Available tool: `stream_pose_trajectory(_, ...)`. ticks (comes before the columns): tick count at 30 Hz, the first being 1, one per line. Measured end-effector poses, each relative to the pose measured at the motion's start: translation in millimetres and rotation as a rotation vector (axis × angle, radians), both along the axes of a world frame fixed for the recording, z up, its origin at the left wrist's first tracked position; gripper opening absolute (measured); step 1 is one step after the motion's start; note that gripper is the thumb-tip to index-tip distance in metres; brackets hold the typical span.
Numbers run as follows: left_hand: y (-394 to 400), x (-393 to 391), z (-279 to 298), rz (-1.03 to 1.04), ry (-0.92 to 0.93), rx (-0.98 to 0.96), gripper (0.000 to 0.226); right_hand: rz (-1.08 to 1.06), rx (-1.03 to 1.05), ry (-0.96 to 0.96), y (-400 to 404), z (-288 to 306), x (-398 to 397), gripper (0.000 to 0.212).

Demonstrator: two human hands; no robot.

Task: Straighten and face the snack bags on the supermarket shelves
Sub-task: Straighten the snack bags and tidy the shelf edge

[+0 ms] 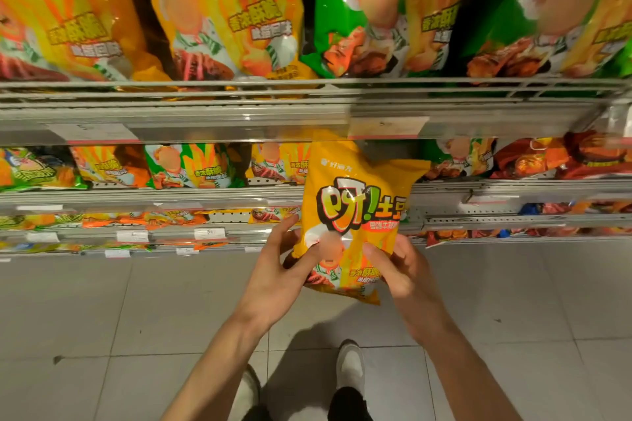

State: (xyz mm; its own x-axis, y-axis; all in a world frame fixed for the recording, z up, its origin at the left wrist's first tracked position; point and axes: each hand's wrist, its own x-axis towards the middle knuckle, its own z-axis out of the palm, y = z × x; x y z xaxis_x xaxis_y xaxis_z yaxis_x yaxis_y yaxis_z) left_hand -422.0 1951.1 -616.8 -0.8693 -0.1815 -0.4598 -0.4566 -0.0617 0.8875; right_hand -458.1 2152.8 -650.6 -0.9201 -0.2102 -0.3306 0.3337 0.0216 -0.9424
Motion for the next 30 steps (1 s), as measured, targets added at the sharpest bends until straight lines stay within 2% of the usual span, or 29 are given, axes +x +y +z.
stream_pose_trajectory(3,-26,7,-2,-0.040,0.048,-0.012,0.082,0.030,0.018,-0.059,-25,2,11,0.025)
stream_pose_trajectory(6,-58,20,-9,-0.073,0.092,-0.019,0.076,-0.011,-0.047,-0.083,-61,3,28,0.034)
stream_pose_trajectory(11,-125,45,-16,-0.032,0.115,-0.031,0.068,-0.038,-0.106,-0.059,-132,0,57,0.041)
stream_pose_trajectory(18,-198,73,-22,0.132,0.101,-0.037,0.056,0.081,-0.069,-0.062,-216,-6,61,0.047)
stream_pose_trajectory(21,-215,75,-26,0.200,0.086,-0.030,0.052,0.137,0.022,-0.016,-233,-13,54,0.030)
stream_pose_trajectory(24,-230,75,-29,0.281,0.075,-0.025,0.049,0.038,0.123,0.030,-239,-20,40,0.022)
stream_pose_trajectory(30,-249,67,-30,0.347,0.097,-0.037,0.051,-0.091,0.625,0.483,-253,-16,-12,0.039)
